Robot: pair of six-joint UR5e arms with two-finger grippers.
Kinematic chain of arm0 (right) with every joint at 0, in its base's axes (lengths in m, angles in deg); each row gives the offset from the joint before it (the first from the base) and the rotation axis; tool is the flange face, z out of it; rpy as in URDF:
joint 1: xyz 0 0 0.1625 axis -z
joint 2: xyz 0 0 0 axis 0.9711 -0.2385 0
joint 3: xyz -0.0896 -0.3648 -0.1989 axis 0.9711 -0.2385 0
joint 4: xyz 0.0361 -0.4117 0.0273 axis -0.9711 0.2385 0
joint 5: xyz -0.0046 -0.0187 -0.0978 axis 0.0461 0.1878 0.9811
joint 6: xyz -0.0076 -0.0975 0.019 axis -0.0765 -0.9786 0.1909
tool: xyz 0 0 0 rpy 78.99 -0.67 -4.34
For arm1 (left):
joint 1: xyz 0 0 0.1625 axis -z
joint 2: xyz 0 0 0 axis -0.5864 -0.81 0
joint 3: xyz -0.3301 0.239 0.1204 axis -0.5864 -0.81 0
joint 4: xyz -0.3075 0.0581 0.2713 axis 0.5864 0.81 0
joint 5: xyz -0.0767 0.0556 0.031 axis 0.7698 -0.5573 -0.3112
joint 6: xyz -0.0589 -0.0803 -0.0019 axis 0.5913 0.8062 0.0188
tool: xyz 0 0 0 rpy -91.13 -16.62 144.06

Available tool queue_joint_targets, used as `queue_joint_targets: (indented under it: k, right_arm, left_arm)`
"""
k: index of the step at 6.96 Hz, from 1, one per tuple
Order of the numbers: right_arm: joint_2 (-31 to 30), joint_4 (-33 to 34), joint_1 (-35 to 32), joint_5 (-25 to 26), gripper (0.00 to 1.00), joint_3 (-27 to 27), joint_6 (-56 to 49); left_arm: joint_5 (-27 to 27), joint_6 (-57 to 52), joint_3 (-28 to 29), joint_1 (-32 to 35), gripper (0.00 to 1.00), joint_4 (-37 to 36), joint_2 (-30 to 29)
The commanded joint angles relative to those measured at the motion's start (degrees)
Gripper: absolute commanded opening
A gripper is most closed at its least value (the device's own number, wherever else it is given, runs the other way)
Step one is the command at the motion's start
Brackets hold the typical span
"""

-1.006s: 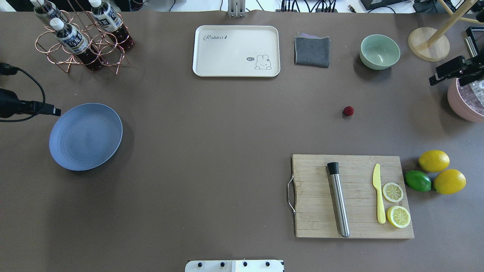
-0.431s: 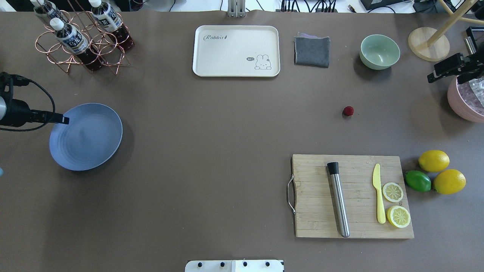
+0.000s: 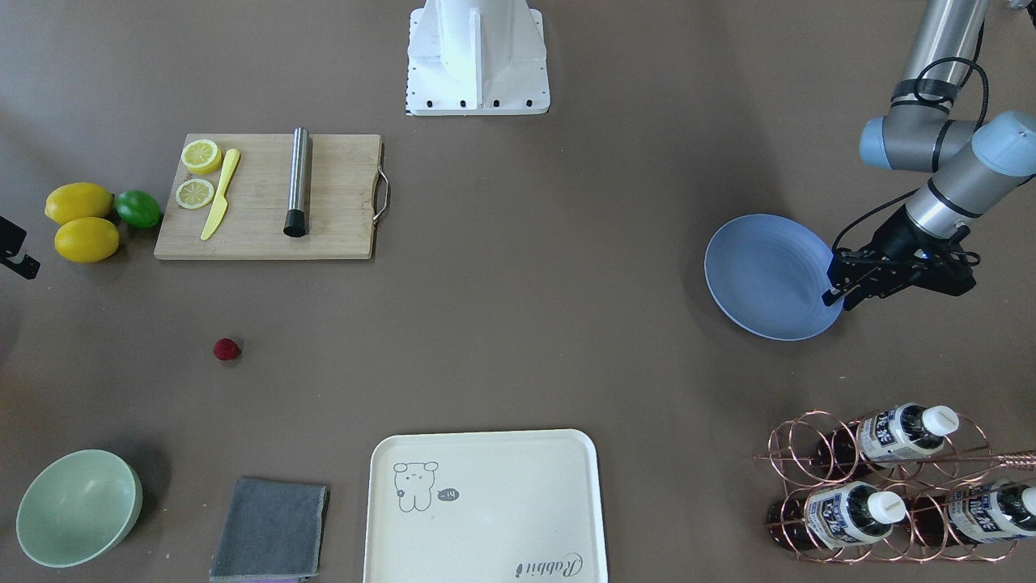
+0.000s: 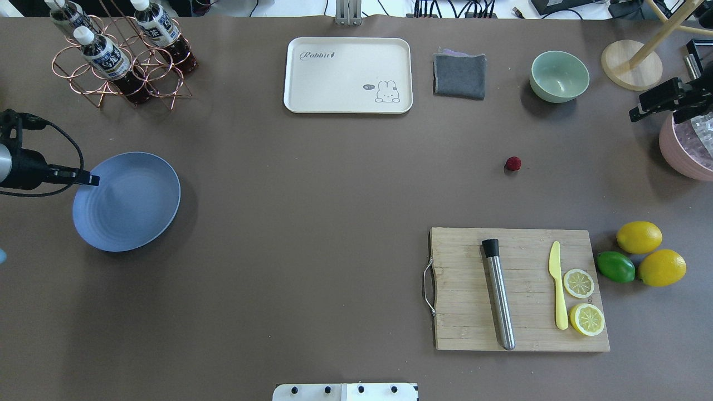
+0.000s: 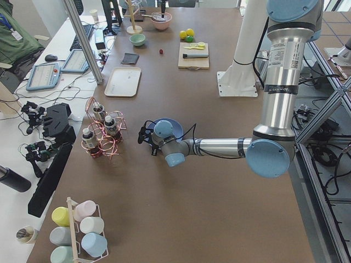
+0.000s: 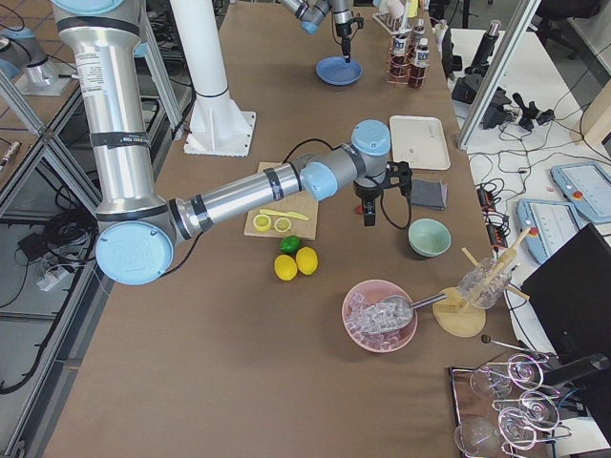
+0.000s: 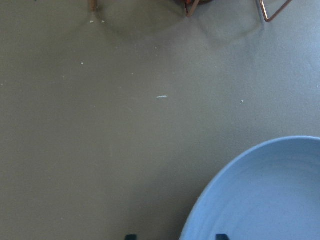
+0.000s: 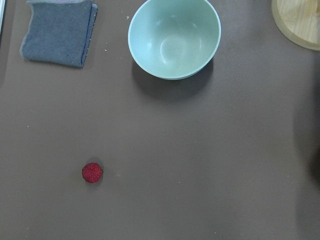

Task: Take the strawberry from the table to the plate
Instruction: 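Push the blue plate toward table centre with left gripper while right arm approaches strawberry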

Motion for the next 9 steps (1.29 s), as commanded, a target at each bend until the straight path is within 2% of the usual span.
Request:
queue_joint_targets:
  k: [1,2,4,5,6,8,9]
  right_arm:
    - [0.01,0.0,0.0,0.09,1.0,-0.03,0.0]
    - [0.01,0.0,0.0,0.09,1.0,-0.03,0.0]
    - [-0.08,0.09,-0.09,0.0,1.0,-0.03,0.0]
    - [-0.08,0.0,-0.09,0.0,1.0,-0.03,-0.09]
    - [-0.17,0.0,-0.09,-0.08,1.0,0.14,-0.18]
    - [-0.69,-0.09,-0.09,0.0,1.0,0.58,0.0]
    - [-0.09,-0.09,1.22,-0.08,1.0,0.58,1.04]
  left_arm:
    - [0.09,0.13,-0.29,-0.74,0.0,0.04,-0.09]
    - [1.39,0.91,-1.25,-0.3,0.0,-0.22,-0.27]
    - [16.18,4.94,-1.52,7.12,0.0,-3.54,-4.99]
    - [18.69,7.14,-4.48,8.48,0.0,-8.52,-7.45]
    - [16.11,8.29,-6.34,8.06,0.0,-12.31,-10.0]
    - [5.33,17.31,-9.86,-1.13,0.0,-13.84,-13.61]
    - [0.66,20.84,-13.88,-6.13,0.0,-19.42,-16.24]
